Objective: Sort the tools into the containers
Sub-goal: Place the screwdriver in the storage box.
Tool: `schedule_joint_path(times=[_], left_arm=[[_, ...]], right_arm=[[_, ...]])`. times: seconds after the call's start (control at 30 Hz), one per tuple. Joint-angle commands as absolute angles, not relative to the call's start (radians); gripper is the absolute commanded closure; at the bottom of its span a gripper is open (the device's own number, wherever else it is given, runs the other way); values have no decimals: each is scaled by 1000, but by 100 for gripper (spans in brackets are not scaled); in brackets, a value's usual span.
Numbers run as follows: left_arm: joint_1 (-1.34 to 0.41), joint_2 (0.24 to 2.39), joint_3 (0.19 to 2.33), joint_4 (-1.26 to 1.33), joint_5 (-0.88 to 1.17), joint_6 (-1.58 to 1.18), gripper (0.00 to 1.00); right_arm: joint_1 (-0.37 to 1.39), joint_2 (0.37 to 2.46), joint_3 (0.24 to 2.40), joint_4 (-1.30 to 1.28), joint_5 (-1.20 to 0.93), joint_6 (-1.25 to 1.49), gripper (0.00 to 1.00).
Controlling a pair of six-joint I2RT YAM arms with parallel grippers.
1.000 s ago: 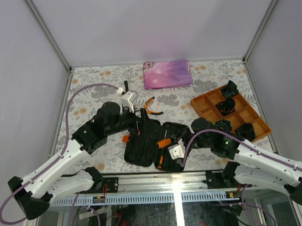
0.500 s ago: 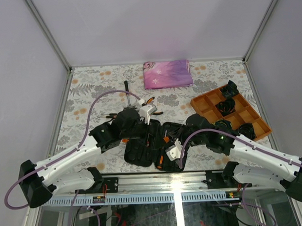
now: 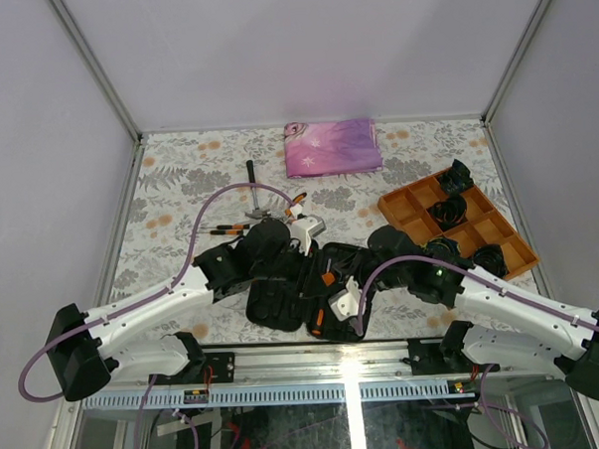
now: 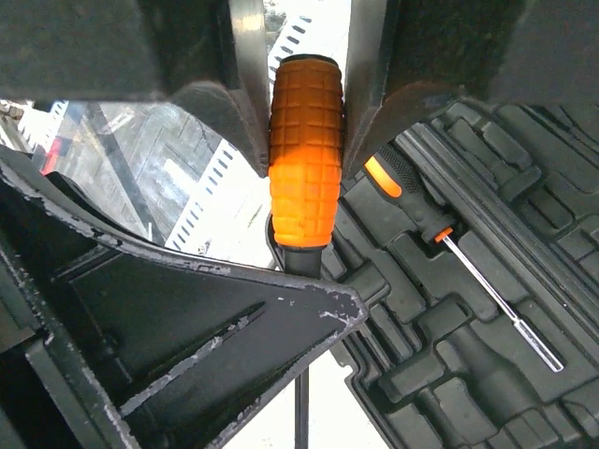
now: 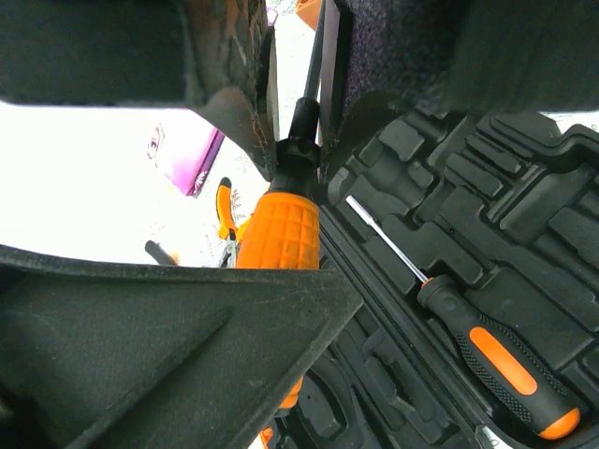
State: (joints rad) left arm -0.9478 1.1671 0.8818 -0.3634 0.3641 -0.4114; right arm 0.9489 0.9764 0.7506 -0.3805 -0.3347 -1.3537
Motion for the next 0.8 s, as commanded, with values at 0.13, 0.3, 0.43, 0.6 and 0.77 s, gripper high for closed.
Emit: schedule_joint_path(times=[0.13,0.3,0.43,0.6,0.77], left_arm=[[-951,1134,882,-351,222,-413,100],[-950,1109,887,-381,121,-415,100],[-950,1071,877,-371,57,-432,100],[-950,1059,876,-344,42,-443,100],[-950,1063,873,-319,32,-448,100]], right_arm=[[950,891,783,-319,-362,-1303,50],[950,811,815,-315,-412,-1208,36],[950,754,825,-222,-394,-927,36],[950,679,713,44,-266,-441,30],[950,604,599,226,-49,-66,28]])
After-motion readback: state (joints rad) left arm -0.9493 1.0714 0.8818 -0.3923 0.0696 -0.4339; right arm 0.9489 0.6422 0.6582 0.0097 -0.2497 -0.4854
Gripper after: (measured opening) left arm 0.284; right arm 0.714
